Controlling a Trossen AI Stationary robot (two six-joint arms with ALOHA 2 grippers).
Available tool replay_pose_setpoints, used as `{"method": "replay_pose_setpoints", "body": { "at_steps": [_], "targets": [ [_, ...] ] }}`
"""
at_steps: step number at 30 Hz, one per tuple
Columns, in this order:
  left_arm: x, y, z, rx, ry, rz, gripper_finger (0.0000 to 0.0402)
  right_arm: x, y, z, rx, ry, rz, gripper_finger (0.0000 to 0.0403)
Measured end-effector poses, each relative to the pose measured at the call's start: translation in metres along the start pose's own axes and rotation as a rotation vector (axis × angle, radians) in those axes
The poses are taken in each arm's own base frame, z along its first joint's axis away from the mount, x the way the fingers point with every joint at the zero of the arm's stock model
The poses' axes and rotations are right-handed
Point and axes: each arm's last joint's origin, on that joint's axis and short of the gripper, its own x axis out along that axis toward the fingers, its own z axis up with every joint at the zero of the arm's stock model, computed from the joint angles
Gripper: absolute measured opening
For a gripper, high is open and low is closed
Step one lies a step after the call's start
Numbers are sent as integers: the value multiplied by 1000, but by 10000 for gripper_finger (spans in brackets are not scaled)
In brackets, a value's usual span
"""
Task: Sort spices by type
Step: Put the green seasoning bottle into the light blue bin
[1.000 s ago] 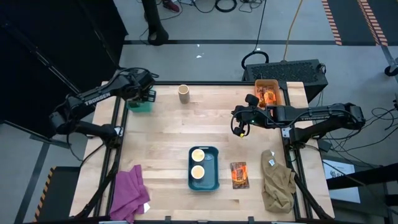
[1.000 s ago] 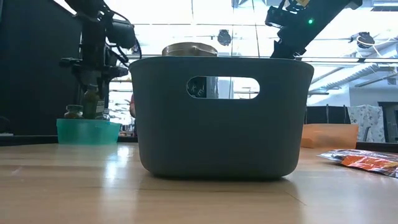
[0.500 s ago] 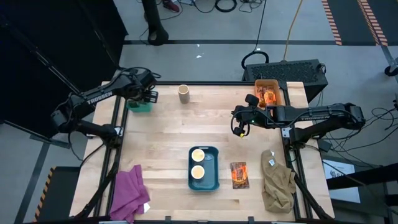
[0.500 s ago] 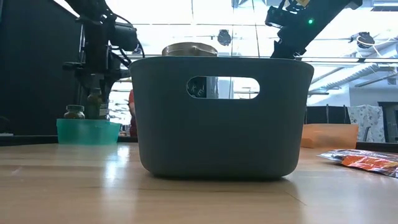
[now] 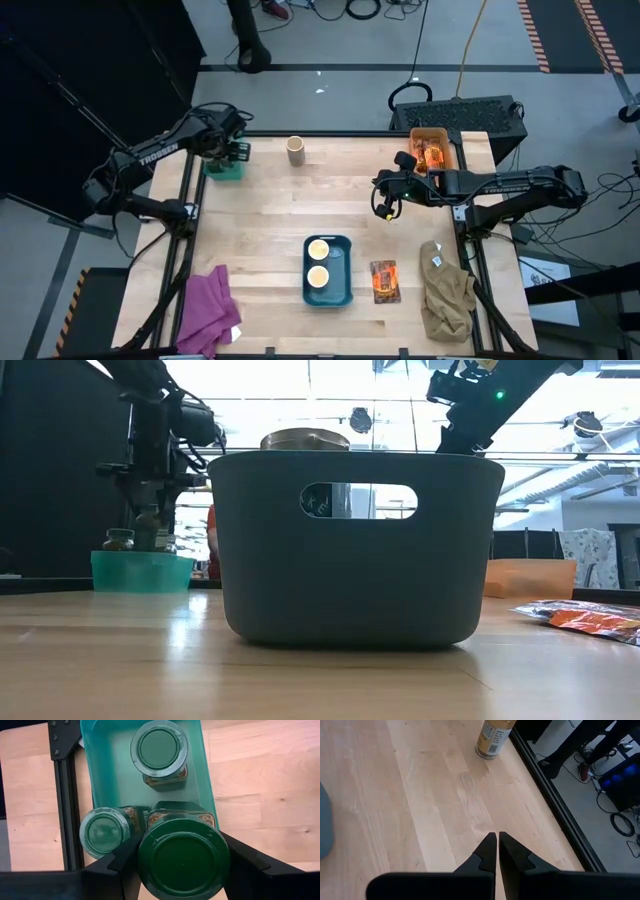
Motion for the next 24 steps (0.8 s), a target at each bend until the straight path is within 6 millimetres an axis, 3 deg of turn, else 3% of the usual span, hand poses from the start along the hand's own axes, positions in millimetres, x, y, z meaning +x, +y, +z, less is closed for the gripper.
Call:
{"method": "replay_pose_setpoints", "body": {
  "at_steps": [10,18,24],
  "targets": [
    [3,4,2,-16,12,-9,208,0,0,0,0,0,0,0],
    [22,1,-4,-2,8,-54,208,0,0,-1,-2,5,0,0],
    [24,2,-6,1,11,-48,208,0,0,-1,-2,5,0,0]
  ]
}}
